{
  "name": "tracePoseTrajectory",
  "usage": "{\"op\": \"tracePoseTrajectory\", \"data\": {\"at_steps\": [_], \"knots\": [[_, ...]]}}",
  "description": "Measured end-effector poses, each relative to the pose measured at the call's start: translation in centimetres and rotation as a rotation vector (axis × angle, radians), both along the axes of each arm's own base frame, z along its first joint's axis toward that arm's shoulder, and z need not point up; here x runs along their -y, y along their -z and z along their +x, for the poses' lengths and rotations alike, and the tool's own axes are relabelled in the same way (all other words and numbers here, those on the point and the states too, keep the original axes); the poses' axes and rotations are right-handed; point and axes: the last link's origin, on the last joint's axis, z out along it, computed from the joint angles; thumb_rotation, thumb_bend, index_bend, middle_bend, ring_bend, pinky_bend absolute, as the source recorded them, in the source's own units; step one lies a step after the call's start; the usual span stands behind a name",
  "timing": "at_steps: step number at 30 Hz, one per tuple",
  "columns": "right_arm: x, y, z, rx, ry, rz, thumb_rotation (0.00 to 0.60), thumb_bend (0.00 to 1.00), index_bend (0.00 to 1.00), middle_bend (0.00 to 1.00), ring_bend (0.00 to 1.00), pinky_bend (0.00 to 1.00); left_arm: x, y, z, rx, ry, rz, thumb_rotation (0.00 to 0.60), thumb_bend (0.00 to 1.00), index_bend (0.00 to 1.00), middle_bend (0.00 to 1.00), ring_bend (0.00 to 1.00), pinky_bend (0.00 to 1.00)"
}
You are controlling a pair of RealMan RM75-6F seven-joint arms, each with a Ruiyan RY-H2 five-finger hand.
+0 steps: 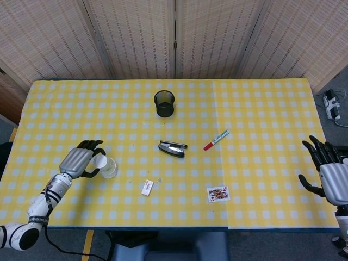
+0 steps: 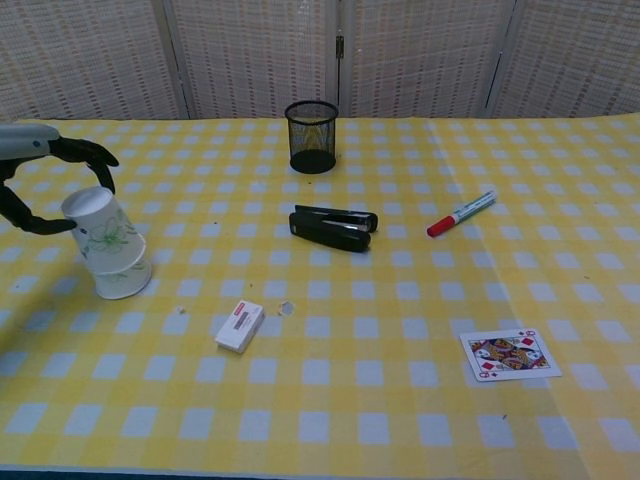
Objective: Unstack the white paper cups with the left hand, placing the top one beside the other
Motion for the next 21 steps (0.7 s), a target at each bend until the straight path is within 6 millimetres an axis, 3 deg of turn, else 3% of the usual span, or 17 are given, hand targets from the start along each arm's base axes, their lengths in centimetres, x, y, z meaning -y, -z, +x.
{"op": "tracePoseTrajectory", "data": {"at_steps": [11, 21], "knots": [[-0.1, -0.1, 0.0, 0.002, -0.002, -0.001, 0.6, 0.36, 0.06, 0.03, 0.08, 0.06, 1.1, -3.8, 0.9, 0.05, 0.019, 0.058, 0.6, 0.41, 0.39, 0.14, 0.12, 0.12], [-0.1, 0.0, 0.1, 0.004, -0.007, 0.001, 0.6, 0.36, 0.06, 0.03, 0.08, 0.06, 2.5, -6.5, -1.0, 0.047, -0.025, 0.13, 0.6, 0.41, 0.38, 0.14, 0.12, 0.12]]}}
